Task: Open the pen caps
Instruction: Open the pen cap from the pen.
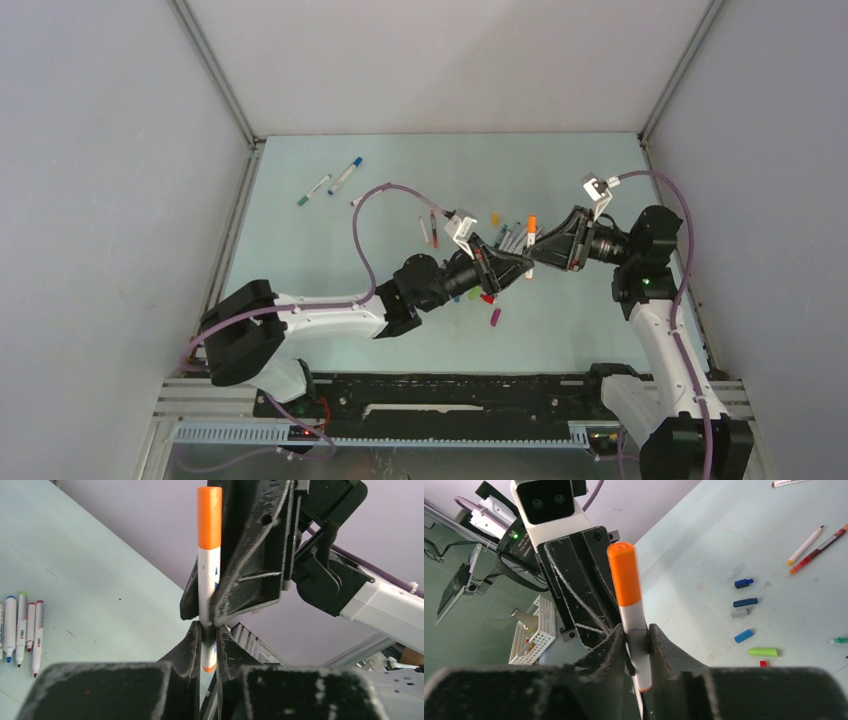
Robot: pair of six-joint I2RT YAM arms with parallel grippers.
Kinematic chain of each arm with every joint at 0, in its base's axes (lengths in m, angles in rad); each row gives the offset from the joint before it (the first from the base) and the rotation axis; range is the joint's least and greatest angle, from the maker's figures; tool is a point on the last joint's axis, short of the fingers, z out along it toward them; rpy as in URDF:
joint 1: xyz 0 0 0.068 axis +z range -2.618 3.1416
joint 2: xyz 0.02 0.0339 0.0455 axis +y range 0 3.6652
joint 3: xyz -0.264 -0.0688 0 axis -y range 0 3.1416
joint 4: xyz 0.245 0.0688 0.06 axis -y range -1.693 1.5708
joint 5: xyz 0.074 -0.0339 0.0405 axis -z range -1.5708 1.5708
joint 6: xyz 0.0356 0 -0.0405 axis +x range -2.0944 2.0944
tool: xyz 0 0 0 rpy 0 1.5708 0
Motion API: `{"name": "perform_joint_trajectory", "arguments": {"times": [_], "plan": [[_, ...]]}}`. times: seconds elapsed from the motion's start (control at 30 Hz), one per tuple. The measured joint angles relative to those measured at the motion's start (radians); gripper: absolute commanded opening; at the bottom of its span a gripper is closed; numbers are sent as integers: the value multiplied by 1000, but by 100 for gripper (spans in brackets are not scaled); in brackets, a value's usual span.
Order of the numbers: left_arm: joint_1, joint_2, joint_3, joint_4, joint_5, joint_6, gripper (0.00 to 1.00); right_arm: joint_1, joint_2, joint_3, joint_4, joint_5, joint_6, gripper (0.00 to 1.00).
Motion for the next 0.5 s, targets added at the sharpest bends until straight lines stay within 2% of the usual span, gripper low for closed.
{"name": "perform_joint_trajectory", "arguments": {"times": [0.07,0.13,0.3,0.37,0.47,0.5], "plan": [[-2,1,5,0,2,-5,14,4,1,-4,5,2,-4,0],[-4,1,9,-2,-2,-8,22,3,4,-4,20,4,-13,0],[-8,-4,8,-16,4,2,53,4,4,-4,23,-8,-30,0],[-10,-24,0,-30,2,15,68,3,3,-4,20,-20,-49,0],[-12,-123,-64,-58,-17,57,98,-2,3,-4,2,-45,-102,0],[-12,-165,-88,-70,-30,72,99,-3,2,-4,-11,-55,-128,0]]}}
